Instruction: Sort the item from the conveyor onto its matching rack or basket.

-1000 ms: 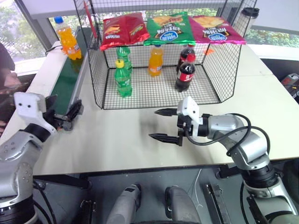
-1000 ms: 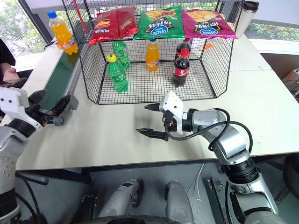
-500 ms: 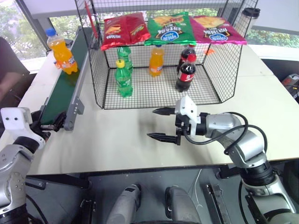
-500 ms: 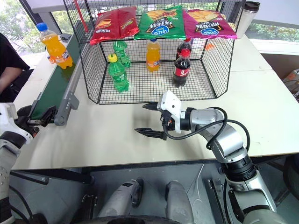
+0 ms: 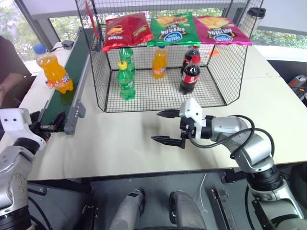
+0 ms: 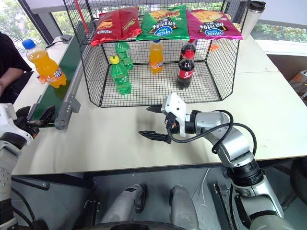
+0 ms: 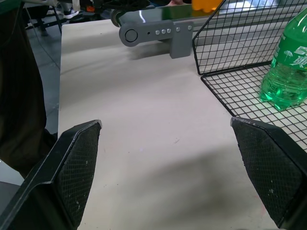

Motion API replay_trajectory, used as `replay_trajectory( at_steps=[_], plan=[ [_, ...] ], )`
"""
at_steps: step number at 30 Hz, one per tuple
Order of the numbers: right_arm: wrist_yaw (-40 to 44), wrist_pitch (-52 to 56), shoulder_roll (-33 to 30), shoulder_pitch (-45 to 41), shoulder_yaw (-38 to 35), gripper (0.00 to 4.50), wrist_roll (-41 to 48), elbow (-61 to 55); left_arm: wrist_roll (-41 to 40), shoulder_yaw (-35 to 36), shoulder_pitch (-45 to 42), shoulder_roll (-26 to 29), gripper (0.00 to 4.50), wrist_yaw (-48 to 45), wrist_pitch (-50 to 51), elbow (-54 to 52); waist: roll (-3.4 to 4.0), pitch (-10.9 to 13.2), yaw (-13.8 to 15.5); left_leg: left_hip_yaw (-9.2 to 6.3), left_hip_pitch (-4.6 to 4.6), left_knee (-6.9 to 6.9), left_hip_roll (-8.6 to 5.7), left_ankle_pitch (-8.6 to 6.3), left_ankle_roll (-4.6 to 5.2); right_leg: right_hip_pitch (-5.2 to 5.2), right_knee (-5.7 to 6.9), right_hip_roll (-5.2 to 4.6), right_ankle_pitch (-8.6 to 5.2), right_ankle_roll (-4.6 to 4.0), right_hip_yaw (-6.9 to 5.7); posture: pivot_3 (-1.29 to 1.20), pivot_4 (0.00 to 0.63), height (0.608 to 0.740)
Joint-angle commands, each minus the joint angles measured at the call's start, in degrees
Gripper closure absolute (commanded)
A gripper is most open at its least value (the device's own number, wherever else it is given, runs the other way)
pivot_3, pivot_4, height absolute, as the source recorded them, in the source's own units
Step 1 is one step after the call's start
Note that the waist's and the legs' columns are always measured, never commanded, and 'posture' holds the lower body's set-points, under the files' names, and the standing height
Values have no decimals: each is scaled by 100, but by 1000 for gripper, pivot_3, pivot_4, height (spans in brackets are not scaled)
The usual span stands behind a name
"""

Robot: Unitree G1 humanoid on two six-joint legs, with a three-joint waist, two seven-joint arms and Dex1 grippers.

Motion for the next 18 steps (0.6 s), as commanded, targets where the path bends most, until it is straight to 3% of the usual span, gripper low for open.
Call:
replay_trajectory(
  at_steps=[1, 18],
  plan=[
    [-10, -60, 7, -20, -76, 30, 64, -150, 38, 52, -79, 92, 0, 11, -165, -72, 0, 0, 0, 0, 0, 0, 0, 0, 0, 0, 0, 0, 0, 0, 0, 0, 150, 739],
    [-36, -88, -20, 82, -100, 30, 40, -151, 192, 27, -115, 135, 0, -9, -273, 13, 0, 0, 0, 0, -1, -1, 0, 0, 0, -1, -1, 0, 0, 0, 0, 0, 150, 739]
  ],
)
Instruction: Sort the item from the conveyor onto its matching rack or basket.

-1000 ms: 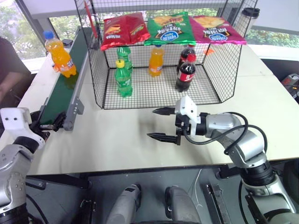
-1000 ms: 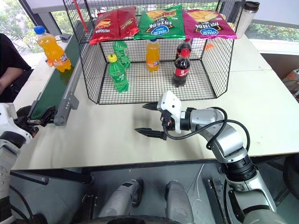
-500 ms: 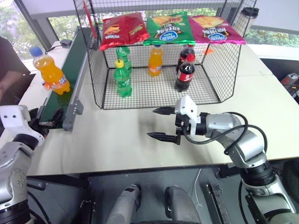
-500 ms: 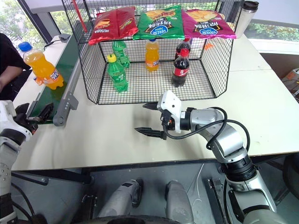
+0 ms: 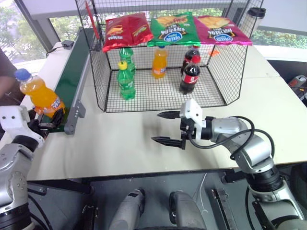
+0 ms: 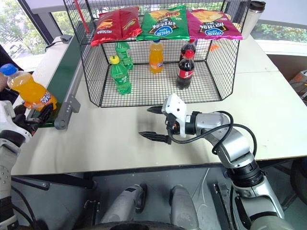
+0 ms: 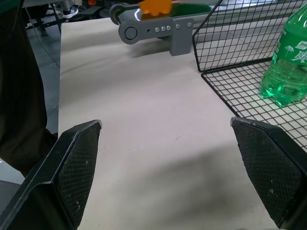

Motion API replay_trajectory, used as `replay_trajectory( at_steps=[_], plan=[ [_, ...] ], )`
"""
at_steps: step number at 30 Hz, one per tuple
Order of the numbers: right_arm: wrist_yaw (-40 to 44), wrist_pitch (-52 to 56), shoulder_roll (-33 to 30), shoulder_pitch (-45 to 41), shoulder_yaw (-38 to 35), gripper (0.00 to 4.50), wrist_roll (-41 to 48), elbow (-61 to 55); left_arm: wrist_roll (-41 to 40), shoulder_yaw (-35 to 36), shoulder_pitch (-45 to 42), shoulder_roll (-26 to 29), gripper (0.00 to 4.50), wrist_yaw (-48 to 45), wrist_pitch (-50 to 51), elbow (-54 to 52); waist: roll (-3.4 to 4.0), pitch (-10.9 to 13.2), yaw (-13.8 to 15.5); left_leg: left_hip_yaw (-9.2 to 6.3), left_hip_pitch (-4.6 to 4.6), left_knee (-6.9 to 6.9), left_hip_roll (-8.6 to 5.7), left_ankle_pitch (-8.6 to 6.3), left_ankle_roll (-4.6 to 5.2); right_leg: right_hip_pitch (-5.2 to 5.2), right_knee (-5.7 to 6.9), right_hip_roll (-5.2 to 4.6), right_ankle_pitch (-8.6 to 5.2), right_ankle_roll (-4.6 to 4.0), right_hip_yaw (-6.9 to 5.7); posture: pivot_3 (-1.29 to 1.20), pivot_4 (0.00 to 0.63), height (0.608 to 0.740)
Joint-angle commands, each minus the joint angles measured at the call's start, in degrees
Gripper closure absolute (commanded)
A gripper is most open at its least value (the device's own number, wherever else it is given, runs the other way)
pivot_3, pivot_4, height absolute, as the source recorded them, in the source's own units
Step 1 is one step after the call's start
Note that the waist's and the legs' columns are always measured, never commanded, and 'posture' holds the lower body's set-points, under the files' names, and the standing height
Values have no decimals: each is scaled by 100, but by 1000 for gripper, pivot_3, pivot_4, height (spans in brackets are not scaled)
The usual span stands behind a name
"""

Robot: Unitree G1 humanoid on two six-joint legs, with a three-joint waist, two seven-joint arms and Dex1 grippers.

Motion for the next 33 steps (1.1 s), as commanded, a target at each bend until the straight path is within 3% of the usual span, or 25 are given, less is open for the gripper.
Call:
replay_trajectory(
  at_steps=[1, 3, 6, 7, 18, 23, 33],
  plan=[
    [-24, -91, -12, 6, -102, 30, 40, -150, 103, -1, 11, 102, 0, -15, -154, -39, 0, 0, 0, 0, 0, 0, 0, 0, 0, 0, 0, 0, 0, 0, 0, 0, 150, 739],
    [-28, -94, -18, 18, -106, 5, 41, -152, 90, -59, 73, 88, 260, -166, -219, -32, 0, 0, 1, 0, 0, 0, 0, 0, 0, 0, 0, 0, 0, 0, 0, 0, 150, 739],
    [-42, -102, -31, 30, -110, 0, 29, -146, -112, -47, 187, 17, 1388, -401, -241, -155, 0, 0, 1, 1, -1, -1, 0, 0, 0, 0, -2, -1, 0, 0, 0, 0, 150, 739],
    [-45, -102, -35, 32, -114, 0, 28, -145, -179, -33, 201, 6, 1569, -442, -225, -196, 0, 0, 7, 1, -1, -1, 0, 0, 0, 0, -2, -1, 0, 0, 0, 0, 150, 739],
    [-125, 73, 0, -108, -141, 0, 125, -191, -1051, -181, -653, 371, 1587, -551, 519, -512, -8, 2, 125, 0, -22, 2, 0, 0, 0, -19, -2, 0, 1, -2, -2, 0, 150, 739],
    [-238, 291, 122, -316, -227, 0, 288, -149, -1090, -1340, -1240, 530, 1587, -1173, 701, -688, -8, 2, 122, 7, -36, 1, -1, 2, 3, -37, -2, 1, 27, -5, -2, 0, 150, 739],
    [-524, 374, 337, -636, -380, 0, 364, 81, -585, -3240, -1970, 328, 1587, -2315, 309, -461, -8, 3, 86, 9, -37, 3, 1, 7, 12, -37, -1, 3, 28, -5, -2, 0, 150, 739]
  ],
)
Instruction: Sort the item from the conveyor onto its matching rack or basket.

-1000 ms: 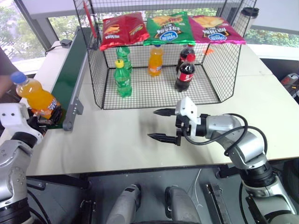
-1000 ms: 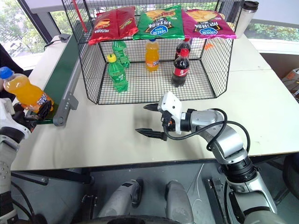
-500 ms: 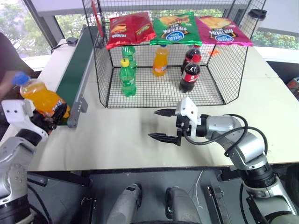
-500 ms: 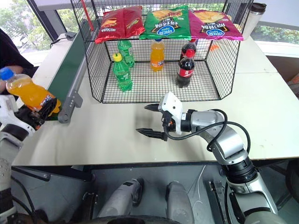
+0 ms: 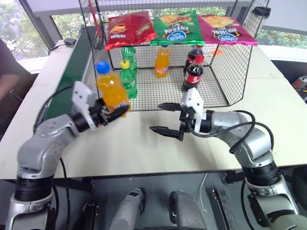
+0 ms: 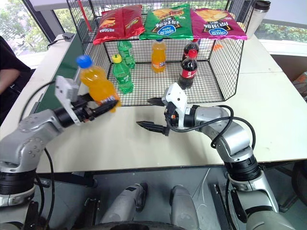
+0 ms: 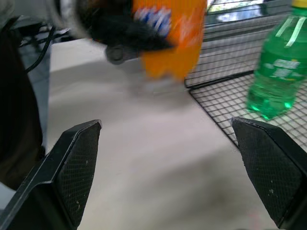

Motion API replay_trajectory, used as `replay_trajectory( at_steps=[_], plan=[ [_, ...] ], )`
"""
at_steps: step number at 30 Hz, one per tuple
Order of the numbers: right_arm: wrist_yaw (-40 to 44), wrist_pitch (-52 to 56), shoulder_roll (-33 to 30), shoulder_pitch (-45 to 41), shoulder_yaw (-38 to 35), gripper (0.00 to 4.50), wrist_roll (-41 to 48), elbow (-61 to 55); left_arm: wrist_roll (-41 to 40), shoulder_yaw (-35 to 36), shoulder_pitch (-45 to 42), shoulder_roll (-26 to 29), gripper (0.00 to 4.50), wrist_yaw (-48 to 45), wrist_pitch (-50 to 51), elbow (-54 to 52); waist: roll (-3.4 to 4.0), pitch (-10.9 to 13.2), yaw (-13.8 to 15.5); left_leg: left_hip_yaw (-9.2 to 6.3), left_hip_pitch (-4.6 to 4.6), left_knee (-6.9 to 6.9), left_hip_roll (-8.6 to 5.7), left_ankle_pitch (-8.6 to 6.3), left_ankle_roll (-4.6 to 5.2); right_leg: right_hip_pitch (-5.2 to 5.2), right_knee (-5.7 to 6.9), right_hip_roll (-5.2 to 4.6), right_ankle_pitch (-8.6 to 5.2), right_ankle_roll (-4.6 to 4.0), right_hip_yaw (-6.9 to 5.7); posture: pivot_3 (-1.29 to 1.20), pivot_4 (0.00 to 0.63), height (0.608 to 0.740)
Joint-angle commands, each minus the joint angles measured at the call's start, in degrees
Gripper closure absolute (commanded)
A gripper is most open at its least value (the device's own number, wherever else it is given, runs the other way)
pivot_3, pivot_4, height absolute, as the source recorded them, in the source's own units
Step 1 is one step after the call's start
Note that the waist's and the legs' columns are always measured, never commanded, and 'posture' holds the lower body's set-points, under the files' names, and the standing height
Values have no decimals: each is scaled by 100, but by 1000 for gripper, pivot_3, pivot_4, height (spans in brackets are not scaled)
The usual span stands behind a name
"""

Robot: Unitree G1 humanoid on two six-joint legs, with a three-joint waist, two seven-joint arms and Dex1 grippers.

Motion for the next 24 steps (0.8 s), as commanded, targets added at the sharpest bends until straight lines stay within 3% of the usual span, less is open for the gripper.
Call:
replay_trajectory(
  at_steps=[1, 12, 24],
  plan=[
    [-109, -68, 95, -215, -142, 0, 48, -39, 253, -468, -252, -84, 1587, -442, -437, -66, 0, 0, 3, 0, 0, 0, 0, 1, 1, 0, 0, 0, 0, 0, 0, 0, 150, 739],
    [-373, -19, 252, -536, -147, 0, 49, 53, 761, -1208, -329, -507, 1587, -938, -896, 194, 0, 0, 8, -1, 0, 1, 0, 3, 4, 0, 2, 0, 1, 2, 0, 0, 150, 739],
    [-395, 89, 374, -734, -158, 0, 129, 86, 980, -1374, -335, -781, 1587, -1018, -987, 223, 0, 0, 7, -2, 0, 4, 0, 4, 6, 0, 7, 2, 2, 4, -2, 0, 150, 739]
  ],
)
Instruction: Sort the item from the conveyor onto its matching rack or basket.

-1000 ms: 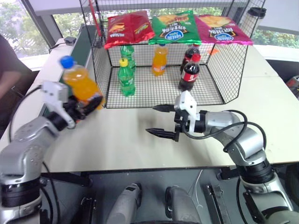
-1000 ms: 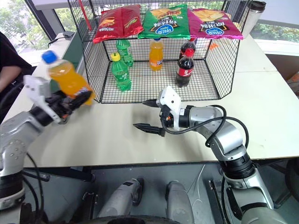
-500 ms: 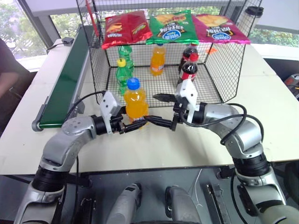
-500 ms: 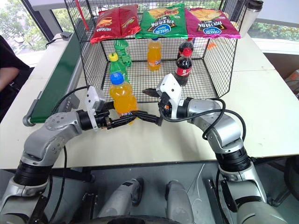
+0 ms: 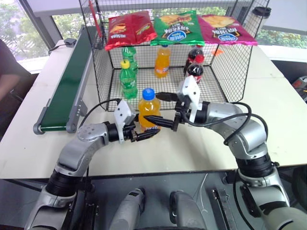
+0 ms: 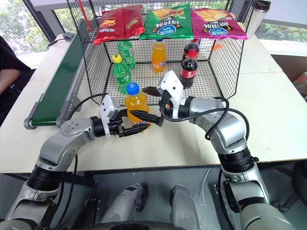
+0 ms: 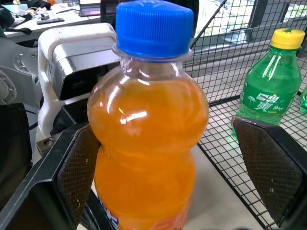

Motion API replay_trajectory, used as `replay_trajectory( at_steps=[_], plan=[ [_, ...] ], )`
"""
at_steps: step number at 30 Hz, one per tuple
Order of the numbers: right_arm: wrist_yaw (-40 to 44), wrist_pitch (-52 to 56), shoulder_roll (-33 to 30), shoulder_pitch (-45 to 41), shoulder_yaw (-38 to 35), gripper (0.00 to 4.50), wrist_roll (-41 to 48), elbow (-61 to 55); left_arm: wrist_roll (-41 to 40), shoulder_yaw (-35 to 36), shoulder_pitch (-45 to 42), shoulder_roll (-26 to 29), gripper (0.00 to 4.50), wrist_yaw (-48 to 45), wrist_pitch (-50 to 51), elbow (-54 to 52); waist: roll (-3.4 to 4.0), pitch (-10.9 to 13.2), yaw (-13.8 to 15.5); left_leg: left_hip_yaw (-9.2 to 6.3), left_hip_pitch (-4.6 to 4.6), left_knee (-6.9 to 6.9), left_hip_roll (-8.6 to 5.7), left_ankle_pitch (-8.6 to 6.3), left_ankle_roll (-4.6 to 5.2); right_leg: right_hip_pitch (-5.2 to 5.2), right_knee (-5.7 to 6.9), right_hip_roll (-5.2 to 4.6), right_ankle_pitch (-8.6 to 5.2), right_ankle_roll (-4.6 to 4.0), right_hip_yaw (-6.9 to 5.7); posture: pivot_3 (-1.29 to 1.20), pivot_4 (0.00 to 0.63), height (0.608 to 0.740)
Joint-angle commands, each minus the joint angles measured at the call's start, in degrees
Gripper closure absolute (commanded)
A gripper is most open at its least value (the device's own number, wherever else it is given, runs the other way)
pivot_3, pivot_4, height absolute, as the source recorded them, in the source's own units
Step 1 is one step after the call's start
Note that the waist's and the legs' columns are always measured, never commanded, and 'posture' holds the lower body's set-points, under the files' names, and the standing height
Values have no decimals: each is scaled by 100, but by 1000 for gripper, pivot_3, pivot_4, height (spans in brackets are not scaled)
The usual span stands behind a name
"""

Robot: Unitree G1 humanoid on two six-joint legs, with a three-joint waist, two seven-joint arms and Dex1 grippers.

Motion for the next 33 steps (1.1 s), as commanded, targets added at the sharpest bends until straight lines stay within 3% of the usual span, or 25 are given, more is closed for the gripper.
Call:
replay_trajectory(
  at_steps=[1, 3, 5, 7, 8, 16, 19, 20, 33],
  plan=[
    [-84, -19, 88, -220, -166, 0, 85, -50, -6, -33, -108, -63, 1587, -121, -203, -234, 0, 0, -1, 0, 0, 0, 0, 0, 0, 0, 0, 0, 0, 0, -1, 0, 150, 739],
    [-110, -6, 130, -261, -195, 255, 100, -17, 11, -43, -104, -90, 1587, -123, -214, -232, 0, 0, -2, 0, 0, 0, 0, 0, 0, 0, 0, 0, 0, 0, -1, 0, 150, 739],
    [-118, 1, 151, -280, -215, 899, 108, 1, 37, -41, -101, -122, 1587, -125, -230, -214, 0, 0, -2, 0, 0, 1, 0, 1, 1, 0, 1, 1, 1, 1, -2, 0, 150, 739],
    [-115, -6, 162, -278, -225, 1838, 117, 6, 64, -33, -103, -152, 1587, -129, -254, -185, 0, 0, 0, 0, 0, 3, 0, 1, 1, 0, 3, 1, 1, 1, -2, 0, 150, 739],
    [-115, -13, 167, -277, -228, 2029, 120, 9, 74, -29, -105, -162, 1587, -132, -260, -174, 0, 0, 0, 0, 0, 4, 0, 1, 1, 0, 3, 2, 1, 1, -2, 0, 150, 739],
    [-119, -21, 156, -231, -195, 2036, 107, -41, 160, 4, -52, -230, 1587, -75, -331, -189, 0, 0, -2, 0, 0, 6, 0, 1, 1, 0, 5, 2, 1, 1, -4, 0, 150, 739],
    [-142, -18, 134, -207, -171, 2036, 72, -65, 151, -3, -90, -219, 132, -119, -287, -154, 0, 0, -1, 0, 0, 8, 0, 1, 1, 0, 6, 2, 1, 1, -4, 0, 150, 739],
    [-144, -18, 123, -197, -166, 2036, 72, -74, 125, -12, -91, -198, 19, -166, -254, -161, 0, 0, 0, 1, 0, 8, -1, 1, 1, 0, 6, 2, 1, 1, -4, 0, 150, 739],
    [-646, -240, 304, -355, -298, 2036, -248, 289, 753, 452, 324, 215, 19, 435, -682, -57, 0, 0, -40, 0, 1, 11, 0, 1, 1, -1, 13, 3, 2, 0, -1, 0, 150, 739]
  ],
)
